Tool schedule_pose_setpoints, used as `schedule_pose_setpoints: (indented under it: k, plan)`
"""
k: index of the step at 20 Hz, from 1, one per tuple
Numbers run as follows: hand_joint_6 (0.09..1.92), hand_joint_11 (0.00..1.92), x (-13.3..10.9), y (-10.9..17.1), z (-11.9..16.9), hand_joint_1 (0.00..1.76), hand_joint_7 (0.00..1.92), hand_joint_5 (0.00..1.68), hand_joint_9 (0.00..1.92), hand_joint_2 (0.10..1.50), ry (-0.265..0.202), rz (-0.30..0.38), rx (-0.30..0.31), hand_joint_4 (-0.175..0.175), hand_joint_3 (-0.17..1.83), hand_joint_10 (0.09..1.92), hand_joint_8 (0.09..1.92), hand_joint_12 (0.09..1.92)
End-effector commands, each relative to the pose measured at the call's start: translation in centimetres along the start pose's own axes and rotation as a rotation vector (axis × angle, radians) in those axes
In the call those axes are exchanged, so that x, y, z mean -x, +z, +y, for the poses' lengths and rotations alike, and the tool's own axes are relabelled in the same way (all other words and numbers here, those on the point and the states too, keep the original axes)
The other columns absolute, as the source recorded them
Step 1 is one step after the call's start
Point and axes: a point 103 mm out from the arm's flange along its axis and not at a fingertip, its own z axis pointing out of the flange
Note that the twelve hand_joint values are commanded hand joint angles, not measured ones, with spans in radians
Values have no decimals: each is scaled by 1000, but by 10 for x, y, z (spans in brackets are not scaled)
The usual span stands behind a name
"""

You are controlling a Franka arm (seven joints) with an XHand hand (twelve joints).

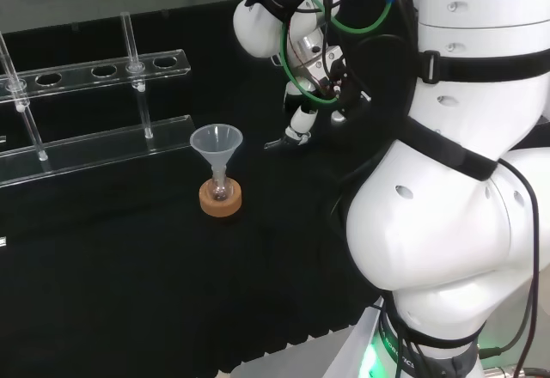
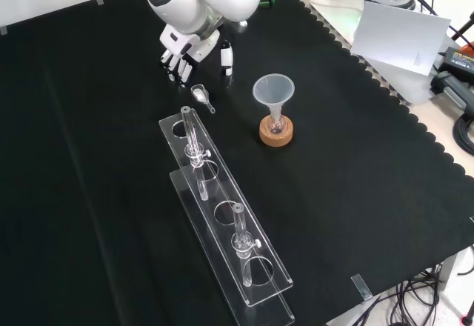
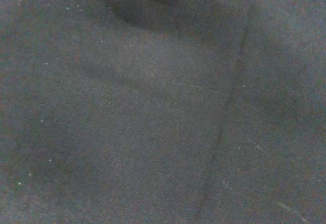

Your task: Pick up the weighing funnel.

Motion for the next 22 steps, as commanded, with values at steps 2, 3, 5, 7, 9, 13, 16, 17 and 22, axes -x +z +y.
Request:
schedule_pose_setpoints:
  k: [2, 3, 5, 7, 9, 13, 16, 17, 22]
  plan:
    - [87, 0, 6, 5, 4, 557, 723, 585, 363, 810, -4, 3, -2, 16, 29, 677, 445, 1495]
    - [87, 0, 7, 5, 4, 558, 723, 585, 363, 810, -4, 4, -1, 16, 30, 677, 445, 1495]
    - [87, 0, 8, 6, 6, 561, 723, 585, 365, 811, -7, 2, -1, 15, 30, 677, 444, 1496]
    - [87, 0, 9, 7, 7, 563, 724, 585, 366, 812, -10, 2, 0, 15, 30, 677, 444, 1497]
    - [87, 0, 10, 7, 7, 564, 724, 586, 367, 812, -10, 2, -1, 15, 30, 676, 443, 1497]
    - [87, 0, 12, 11, 9, 566, 725, 586, 368, 813, -18, 5, -3, 15, 31, 675, 443, 1498]
    - [87, 0, 10, 14, 13, 567, 725, 586, 370, 813, -22, 6, 0, 14, 31, 674, 442, 1499]
    - [87, 0, 12, 14, 13, 568, 726, 587, 370, 814, -25, 9, 3, 14, 31, 674, 442, 1499]
    - [87, 0, 11, 17, 18, 569, 727, 587, 371, 814, -31, 9, 0, 14, 31, 672, 441, 1500]
